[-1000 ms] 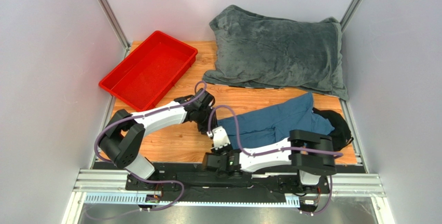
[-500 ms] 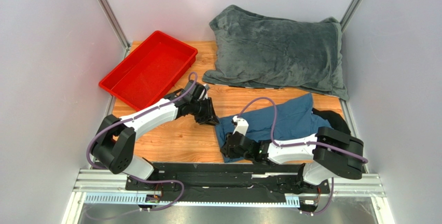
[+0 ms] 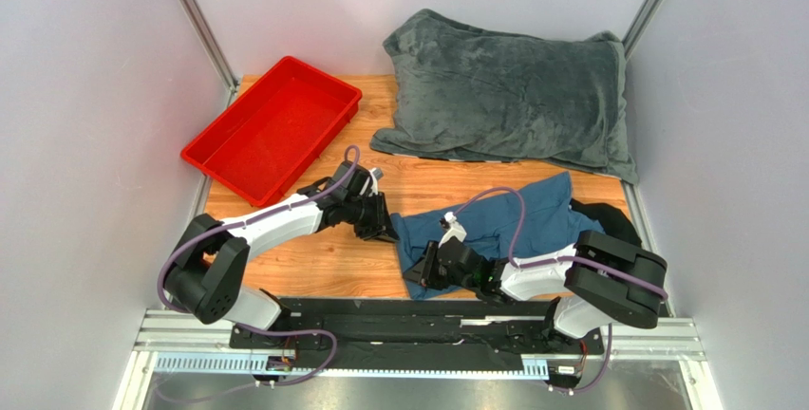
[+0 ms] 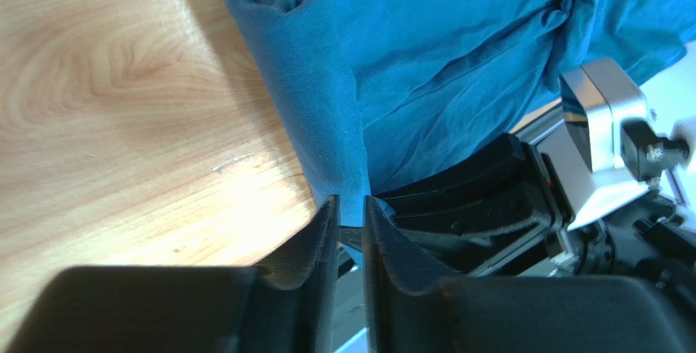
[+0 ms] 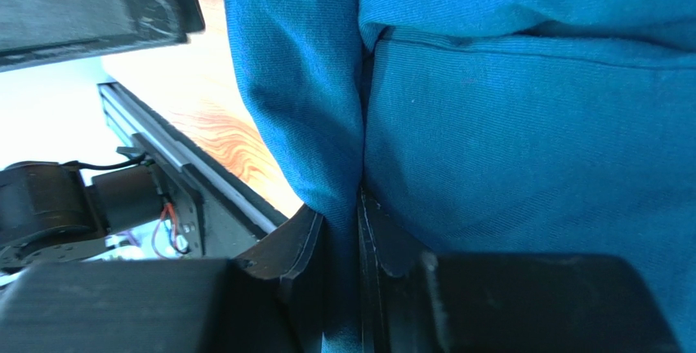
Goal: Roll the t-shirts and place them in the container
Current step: Roll the T-shirt to the center of the board.
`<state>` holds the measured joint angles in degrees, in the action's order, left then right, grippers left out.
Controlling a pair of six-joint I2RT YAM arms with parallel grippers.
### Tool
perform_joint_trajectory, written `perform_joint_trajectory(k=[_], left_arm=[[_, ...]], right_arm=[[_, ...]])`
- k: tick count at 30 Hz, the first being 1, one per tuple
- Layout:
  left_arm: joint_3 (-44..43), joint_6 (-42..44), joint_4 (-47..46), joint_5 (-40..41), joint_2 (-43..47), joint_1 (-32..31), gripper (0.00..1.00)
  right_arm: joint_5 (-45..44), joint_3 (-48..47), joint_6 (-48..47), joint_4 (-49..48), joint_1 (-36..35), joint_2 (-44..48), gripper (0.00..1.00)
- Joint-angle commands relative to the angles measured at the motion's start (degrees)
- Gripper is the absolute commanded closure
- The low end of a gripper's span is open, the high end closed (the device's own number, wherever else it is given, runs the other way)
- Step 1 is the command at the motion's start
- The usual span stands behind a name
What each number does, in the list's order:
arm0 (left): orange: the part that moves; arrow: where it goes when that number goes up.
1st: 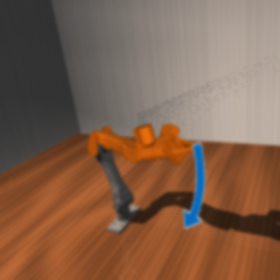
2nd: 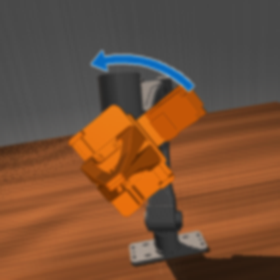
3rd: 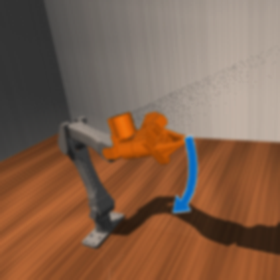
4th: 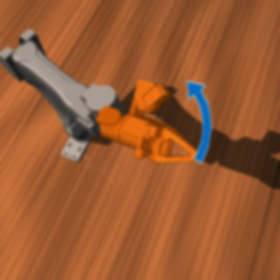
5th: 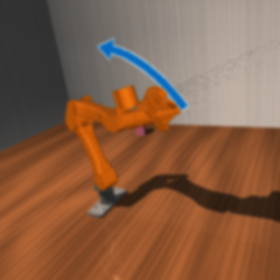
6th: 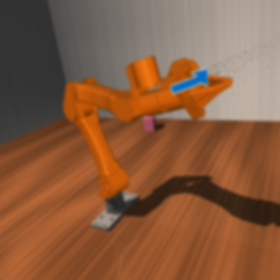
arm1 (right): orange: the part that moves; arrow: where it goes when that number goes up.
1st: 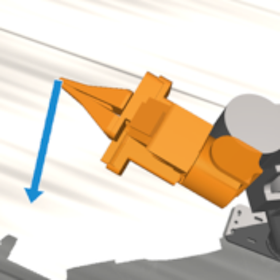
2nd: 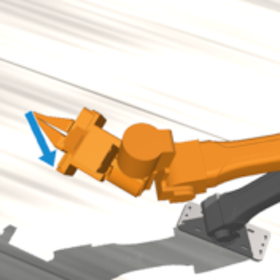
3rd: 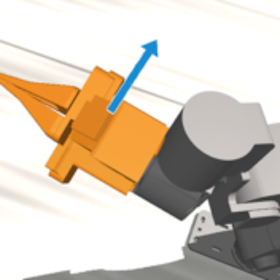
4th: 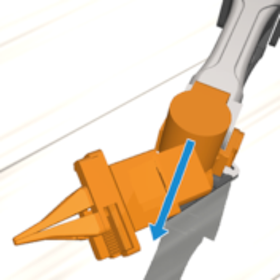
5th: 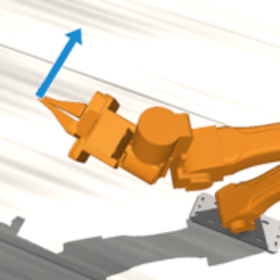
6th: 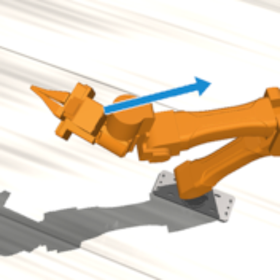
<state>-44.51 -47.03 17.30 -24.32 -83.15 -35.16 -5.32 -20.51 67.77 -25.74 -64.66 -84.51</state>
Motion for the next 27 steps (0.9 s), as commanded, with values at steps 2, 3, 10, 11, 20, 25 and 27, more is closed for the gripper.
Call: perform_joint_trajectory(k=[2, 3, 10, 11, 20, 25, 27], left_arm=[[-3.55, 5.62, 5.69, 6.19, 2.56, -0.61, 0.62], [-5.65, 6.93, 7.38, 7.78, 2.39, -0.88, 0.57], [-14.46, 3.88, 19.7, 22.72, -2.79, -6.23, 0.54], [-15.07, 2.57, 20.92, 23.6, -3.32, -6.85, 0.54], [-25.27, -2.98, 31.21, 37.32, -12.55, -13.62, 0.45], [-27.29, -3.95, 31.39, 38.82, -16.07, -13.89, 0.43], [-27.73, -4.39, 31.3, 38.73, -17.56, -13.89, 0.43]], right_arm=[[2.6, 1.97, 2.72, -1.16, -0.02, -2.5, 0.8], [2.51, 1.88, 2.89, -1.33, 0.06, -2.76, 0.81], [2.25, 2.06, 3.07, -2.12, 0.06, -3.99, 0.82], [2.33, 2.06, 3.25, -2.12, 0.06, -4.17, 0.83], [2.33, 1.97, 3.34, -3.35, 0.24, -5.05, 0.85], [2.6, 2.05, 3.51, -4.41, 0.15, -5.84, 0.86], [2.77, 2.14, 3.6, -4.85, 0.15, -6.02, 0.87]])
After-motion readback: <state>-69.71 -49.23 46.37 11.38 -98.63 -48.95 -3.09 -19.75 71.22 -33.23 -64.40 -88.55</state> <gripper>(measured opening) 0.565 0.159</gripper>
